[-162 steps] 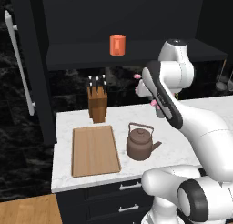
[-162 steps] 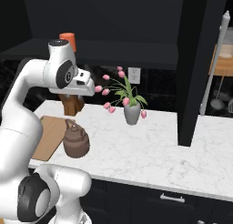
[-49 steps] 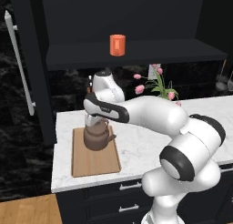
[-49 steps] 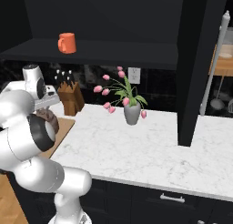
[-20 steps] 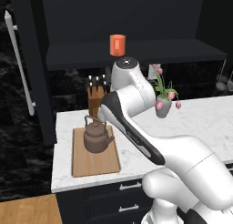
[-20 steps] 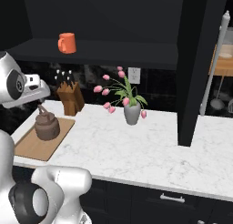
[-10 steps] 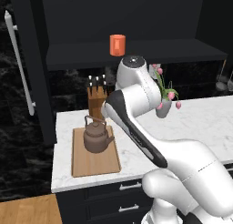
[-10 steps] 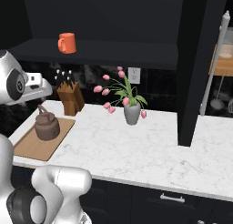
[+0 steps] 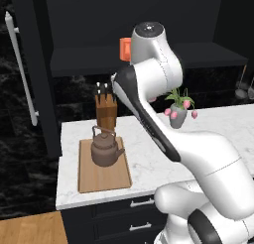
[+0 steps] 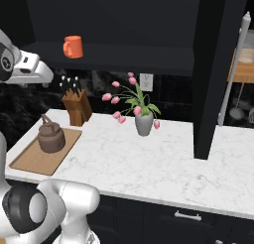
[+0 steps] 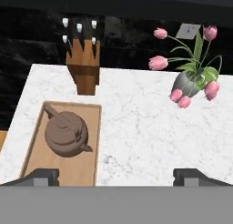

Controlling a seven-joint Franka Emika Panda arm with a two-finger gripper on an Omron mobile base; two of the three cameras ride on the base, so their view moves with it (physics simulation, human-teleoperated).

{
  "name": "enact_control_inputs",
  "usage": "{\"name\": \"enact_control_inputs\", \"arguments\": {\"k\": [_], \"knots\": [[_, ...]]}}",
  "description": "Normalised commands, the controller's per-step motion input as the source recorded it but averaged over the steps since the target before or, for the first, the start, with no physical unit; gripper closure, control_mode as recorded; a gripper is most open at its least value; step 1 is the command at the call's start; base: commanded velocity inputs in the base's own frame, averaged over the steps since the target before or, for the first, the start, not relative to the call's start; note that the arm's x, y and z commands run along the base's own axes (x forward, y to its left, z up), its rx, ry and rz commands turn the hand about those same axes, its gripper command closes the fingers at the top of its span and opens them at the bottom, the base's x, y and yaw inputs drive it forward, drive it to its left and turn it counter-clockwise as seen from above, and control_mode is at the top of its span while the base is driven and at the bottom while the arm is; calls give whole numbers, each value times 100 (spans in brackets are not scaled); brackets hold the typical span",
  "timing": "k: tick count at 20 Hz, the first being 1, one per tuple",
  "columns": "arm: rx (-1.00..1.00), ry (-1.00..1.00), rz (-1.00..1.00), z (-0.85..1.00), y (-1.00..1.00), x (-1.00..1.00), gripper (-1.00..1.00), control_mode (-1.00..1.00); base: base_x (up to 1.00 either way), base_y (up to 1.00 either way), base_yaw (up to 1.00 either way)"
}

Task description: Pick the kettle from the counter and place it on the tray. Then pick the mug from the cabinet and place it on the tray. Then close the cabinet doors.

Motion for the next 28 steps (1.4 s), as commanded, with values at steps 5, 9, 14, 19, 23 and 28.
{"name": "enact_control_inputs", "arguments": {"k": [5, 9, 14, 19, 23, 28], "knots": [[14, -20, -29, 52, -4, 0, -100, -100, 0, 0, 0], [4, -8, -7, 4, -9, 23, -100, -100, 0, 0, 0], [0, -18, -3, 5, -21, 34, -100, -100, 0, 0, 0], [0, -12, 0, 13, -21, 19, -100, -100, 0, 0, 0], [0, 0, -3, 16, -3, 21, -100, -100, 0, 0, 0], [0, 0, -2, 2, 0, 30, -100, -100, 0, 0, 0]]}}
